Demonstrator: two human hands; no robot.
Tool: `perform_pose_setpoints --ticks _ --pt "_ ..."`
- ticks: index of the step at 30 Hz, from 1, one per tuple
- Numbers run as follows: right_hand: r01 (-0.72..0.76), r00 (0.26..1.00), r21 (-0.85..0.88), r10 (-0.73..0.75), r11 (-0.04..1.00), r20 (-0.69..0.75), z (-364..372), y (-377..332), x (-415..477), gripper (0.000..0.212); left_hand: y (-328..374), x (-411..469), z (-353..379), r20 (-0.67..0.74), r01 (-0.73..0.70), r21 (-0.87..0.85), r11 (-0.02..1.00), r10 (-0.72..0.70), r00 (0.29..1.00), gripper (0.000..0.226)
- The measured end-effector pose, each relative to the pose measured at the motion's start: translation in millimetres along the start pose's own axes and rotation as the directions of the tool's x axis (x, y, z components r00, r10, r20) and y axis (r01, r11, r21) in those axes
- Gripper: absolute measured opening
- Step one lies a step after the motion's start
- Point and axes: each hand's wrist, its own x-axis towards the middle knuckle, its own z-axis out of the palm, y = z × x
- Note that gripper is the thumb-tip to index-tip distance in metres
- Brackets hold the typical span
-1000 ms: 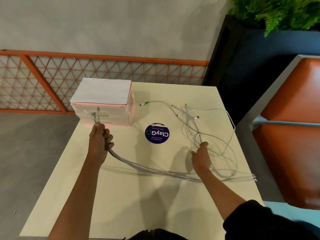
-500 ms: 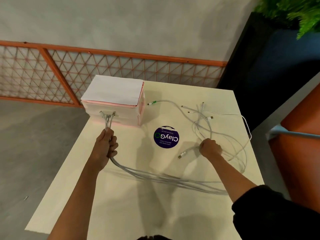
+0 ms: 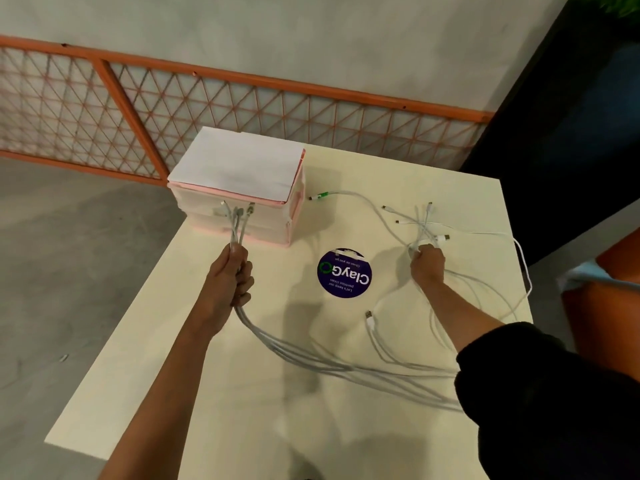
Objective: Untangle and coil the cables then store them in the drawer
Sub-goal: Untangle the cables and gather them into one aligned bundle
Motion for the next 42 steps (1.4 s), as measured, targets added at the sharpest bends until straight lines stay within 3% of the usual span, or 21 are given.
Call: perform_pose_setpoints --ticks 3,6,17,23,33,42 --pt "-0.119 0.992 0.136 0.124 0.984 -0.032 3 -3 11 0.038 -1 3 4 0.008 -0.002 0.011 1.0 0.001 1.0 0.038" --pt "-0.199 0.98 0.133 0.2 0.971 0.01 8 0 21 0.047 -3 4 5 0.009 -0.001 0.028 1.0 0.001 1.0 0.038" --pt "-0.185 0.98 0.201 0.195 0.962 -0.032 5 -14 15 0.031 -5 9 9 0.018 -0.014 0.051 0.999 0.013 1.0 0.038" --pt "0.006 0.993 0.347 0.036 0.938 -0.115 -20 -25 -13 0.029 -5 10 16 0.061 -0.069 0.075 0.995 0.064 0.996 0.037" --pt "0.408 0.913 0.262 -0.393 0.875 -0.111 -32 -52 -96 0.026 0 -4 36 0.127 -0.187 0.103 0.977 0.174 0.977 0.032" --pt "0.503 0.864 0.322 -0.462 0.802 -0.2 -30 -74 -141 0.033 1 -16 41 0.083 -0.212 0.079 0.974 0.205 0.975 0.031"
